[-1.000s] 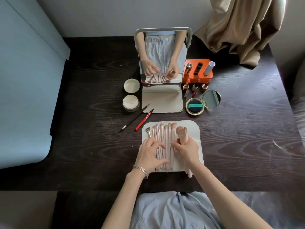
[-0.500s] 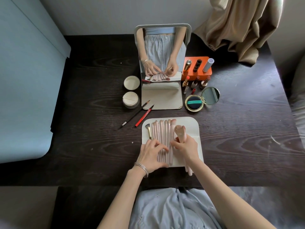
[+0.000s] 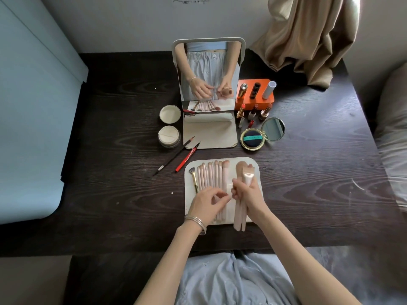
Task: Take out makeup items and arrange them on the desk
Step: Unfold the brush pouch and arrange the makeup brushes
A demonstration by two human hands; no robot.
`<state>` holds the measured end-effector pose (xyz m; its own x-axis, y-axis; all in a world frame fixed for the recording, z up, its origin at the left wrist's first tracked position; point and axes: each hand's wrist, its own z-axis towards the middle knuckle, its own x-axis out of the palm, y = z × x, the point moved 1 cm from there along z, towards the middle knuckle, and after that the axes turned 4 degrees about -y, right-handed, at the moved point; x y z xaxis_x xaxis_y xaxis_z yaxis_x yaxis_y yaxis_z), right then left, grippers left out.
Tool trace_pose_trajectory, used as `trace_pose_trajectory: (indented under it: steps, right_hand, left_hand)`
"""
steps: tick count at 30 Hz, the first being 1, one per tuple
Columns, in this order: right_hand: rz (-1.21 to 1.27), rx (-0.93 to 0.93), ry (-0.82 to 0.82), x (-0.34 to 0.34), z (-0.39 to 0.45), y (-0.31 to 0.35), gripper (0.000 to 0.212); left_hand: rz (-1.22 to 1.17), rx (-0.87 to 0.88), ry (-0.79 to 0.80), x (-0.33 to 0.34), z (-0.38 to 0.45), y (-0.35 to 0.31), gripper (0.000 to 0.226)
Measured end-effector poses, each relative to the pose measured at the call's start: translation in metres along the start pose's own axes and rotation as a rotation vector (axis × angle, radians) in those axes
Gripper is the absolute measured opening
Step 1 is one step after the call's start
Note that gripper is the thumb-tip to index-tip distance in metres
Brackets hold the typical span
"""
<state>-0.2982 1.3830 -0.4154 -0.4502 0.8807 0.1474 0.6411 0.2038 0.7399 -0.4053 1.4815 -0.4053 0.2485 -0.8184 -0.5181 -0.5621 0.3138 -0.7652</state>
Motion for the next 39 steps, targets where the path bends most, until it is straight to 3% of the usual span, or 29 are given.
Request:
trace_pose_trajectory:
  steps: [3,7,12,17,22,30,33,36,39]
  right_hand:
    - [0.099,-0.008,0.08,-0.002,-0.007,0.008,0.006]
    - [0.127,-0.038,0.087,-0.006,-0.007,0.012,0.02]
    - [0.115,-0.009,0.022,-0.007,-0.006,0.01,0.032]
    - [0.15,0.037,-0.095,-0.009,-0.001,0.008,0.018]
    - [0.076,-0.066,-0.06,-0.011,-0.007,0.009,0.006]
    - [0.014,0.003,-0.021,-0.003,-0.008,0.006,0.018]
    - [0.083,0.076,-0.04,0.001,-0.01,0.01,0.034]
    - [0.215,0.175,-0.109,0.003,-0.006,0.014,0.043]
    - [-0.154,0.074,-0.333,0.001,0.005,0.01,0.018]
  left_hand:
    - [-0.186,-0.175,0.144,0.011,0.007,-0.027,0.034]
    - [-0.412,-0.33,0.168,0.022,0.014,-0.035,0.04]
    - [-0.493,-0.371,0.23,0.025,0.015,-0.038,0.039]
    - [-0.039,-0.197,-0.077,0.031,0.008,-0.052,0.031]
    - [0.18,0.034,-0.039,0.032,0.008,-0.052,0.021]
    - [0.284,-0.005,-0.002,0.035,0.013,-0.061,0.018]
    - [0.126,-0.134,-0.032,0.033,0.012,-0.056,0.014]
    - [-0.363,-0.372,-0.034,0.022,0.015,-0.042,0.005]
    - [-0.399,-0.448,-0.142,0.003,0.019,-0.023,0.009]
